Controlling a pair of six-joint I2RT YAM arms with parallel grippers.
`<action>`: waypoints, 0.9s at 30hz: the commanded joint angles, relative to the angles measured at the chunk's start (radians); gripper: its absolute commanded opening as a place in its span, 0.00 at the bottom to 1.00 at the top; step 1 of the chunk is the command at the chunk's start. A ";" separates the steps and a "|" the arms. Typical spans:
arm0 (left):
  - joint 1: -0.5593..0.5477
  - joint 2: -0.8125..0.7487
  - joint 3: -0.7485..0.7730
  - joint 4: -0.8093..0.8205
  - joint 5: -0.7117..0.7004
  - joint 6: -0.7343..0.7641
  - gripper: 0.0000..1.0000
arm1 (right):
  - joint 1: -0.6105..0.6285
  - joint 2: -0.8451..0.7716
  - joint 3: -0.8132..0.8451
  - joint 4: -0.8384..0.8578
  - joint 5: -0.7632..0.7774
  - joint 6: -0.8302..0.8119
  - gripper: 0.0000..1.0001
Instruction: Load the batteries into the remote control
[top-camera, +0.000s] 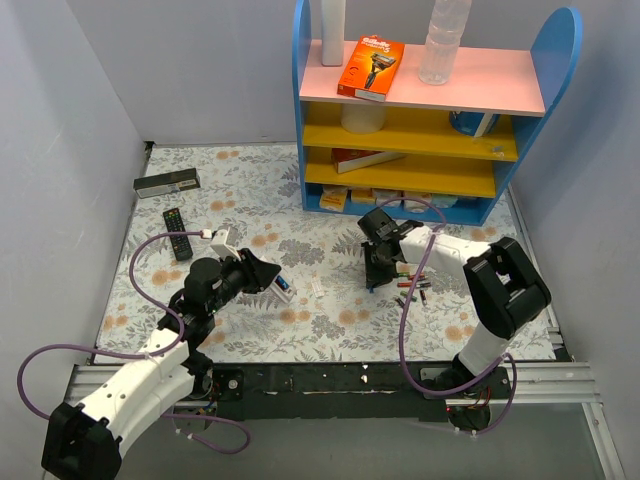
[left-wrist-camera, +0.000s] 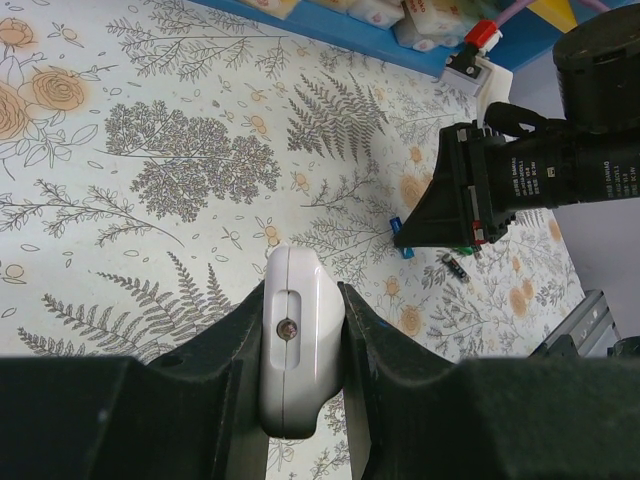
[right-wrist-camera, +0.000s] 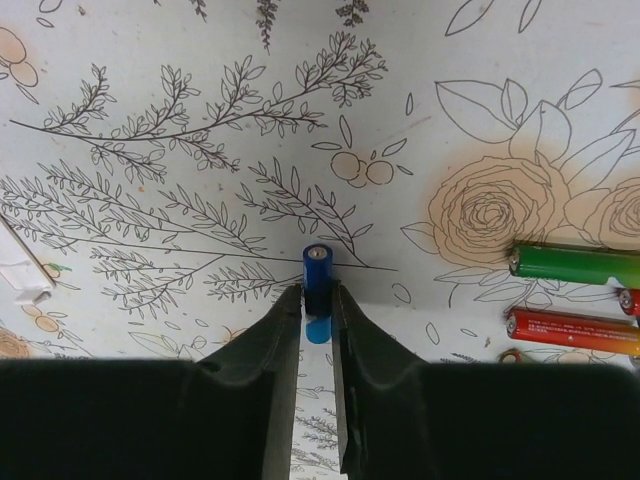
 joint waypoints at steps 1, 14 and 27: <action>0.004 0.002 0.020 0.019 -0.008 0.005 0.00 | 0.009 -0.020 -0.030 -0.034 0.021 0.001 0.28; 0.004 0.008 0.020 0.022 -0.008 0.008 0.00 | 0.034 -0.053 -0.056 -0.023 -0.088 -0.021 0.33; 0.004 0.007 0.026 0.014 -0.011 0.011 0.00 | 0.065 0.021 0.004 0.046 -0.103 -0.041 0.33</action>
